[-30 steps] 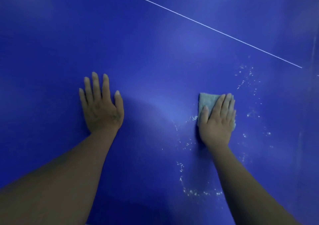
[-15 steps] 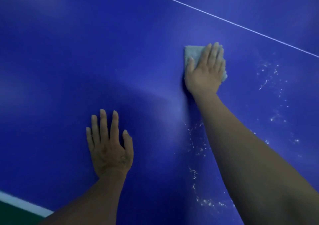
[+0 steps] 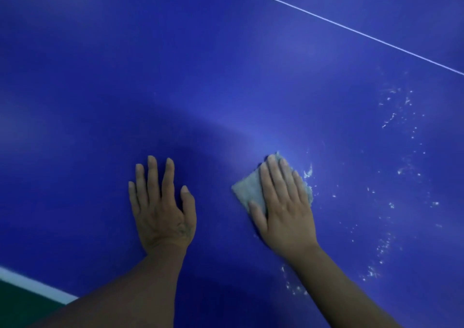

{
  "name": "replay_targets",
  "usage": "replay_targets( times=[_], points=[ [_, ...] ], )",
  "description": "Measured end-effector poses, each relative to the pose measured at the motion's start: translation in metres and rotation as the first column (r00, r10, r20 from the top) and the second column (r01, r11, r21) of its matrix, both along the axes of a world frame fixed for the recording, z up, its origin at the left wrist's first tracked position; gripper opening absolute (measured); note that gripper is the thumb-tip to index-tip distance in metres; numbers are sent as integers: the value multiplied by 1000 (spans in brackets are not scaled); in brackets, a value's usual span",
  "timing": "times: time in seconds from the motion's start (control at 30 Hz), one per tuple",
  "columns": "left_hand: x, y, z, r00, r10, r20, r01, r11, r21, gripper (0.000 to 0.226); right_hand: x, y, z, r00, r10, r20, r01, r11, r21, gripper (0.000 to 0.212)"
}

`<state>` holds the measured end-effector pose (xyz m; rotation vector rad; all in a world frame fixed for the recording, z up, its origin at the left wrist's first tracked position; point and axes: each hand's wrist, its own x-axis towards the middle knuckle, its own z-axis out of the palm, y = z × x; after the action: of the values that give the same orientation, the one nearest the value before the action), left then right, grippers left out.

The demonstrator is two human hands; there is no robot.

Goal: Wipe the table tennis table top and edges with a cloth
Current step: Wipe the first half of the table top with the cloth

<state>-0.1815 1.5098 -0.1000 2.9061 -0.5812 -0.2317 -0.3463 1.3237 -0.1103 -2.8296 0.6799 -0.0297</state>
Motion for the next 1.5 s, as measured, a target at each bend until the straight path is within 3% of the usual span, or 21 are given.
replay_targets(
  times=[0.17, 0.27, 0.43, 0.57, 0.8, 1.0, 1.2, 1.37, 1.5],
  points=[
    [-1, 1, -2, 1000, 0, 5, 0, 1000, -17, 68, 82, -43, 0, 961, -277, 0, 277, 960, -32, 73],
    [-1, 1, -3, 1000, 0, 18, 1, 1000, -26, 67, 115, -43, 1, 938, -345, -17, 344, 938, -29, 73],
    [0, 2, -4, 999, 1, 39, 1, 999, -46, 65, 73, 6, 1, 989, -140, 38, 140, 990, -12, 69],
    [1, 1, -6, 998, 2, 56, 2, 998, -63, 64, 56, 18, 5, 994, -107, 26, 106, 994, 29, 55],
    [0, 2, -8, 997, 15, 81, -8, 996, -87, 62, 184, -22, 16, 994, -107, -34, 107, 994, -24, 55],
    [0, 2, -11, 995, 23, 97, -13, 995, -101, 60, 271, -11, 23, 974, 211, -76, -210, 977, 17, 65],
    [1, 4, -13, 992, 48, 119, -26, 983, -181, 58, 178, -2, 13, 892, 451, -8, -452, 892, -14, 60],
    [1, 5, -16, 992, 44, 119, -23, 985, -170, 57, 67, 0, 11, 912, 407, -47, -406, 913, 31, 76],
    [0, 3, -16, 992, 51, 111, -32, 985, -168, 58, 56, 4, 15, 971, 238, -13, -235, 968, 90, 77]
  ],
)
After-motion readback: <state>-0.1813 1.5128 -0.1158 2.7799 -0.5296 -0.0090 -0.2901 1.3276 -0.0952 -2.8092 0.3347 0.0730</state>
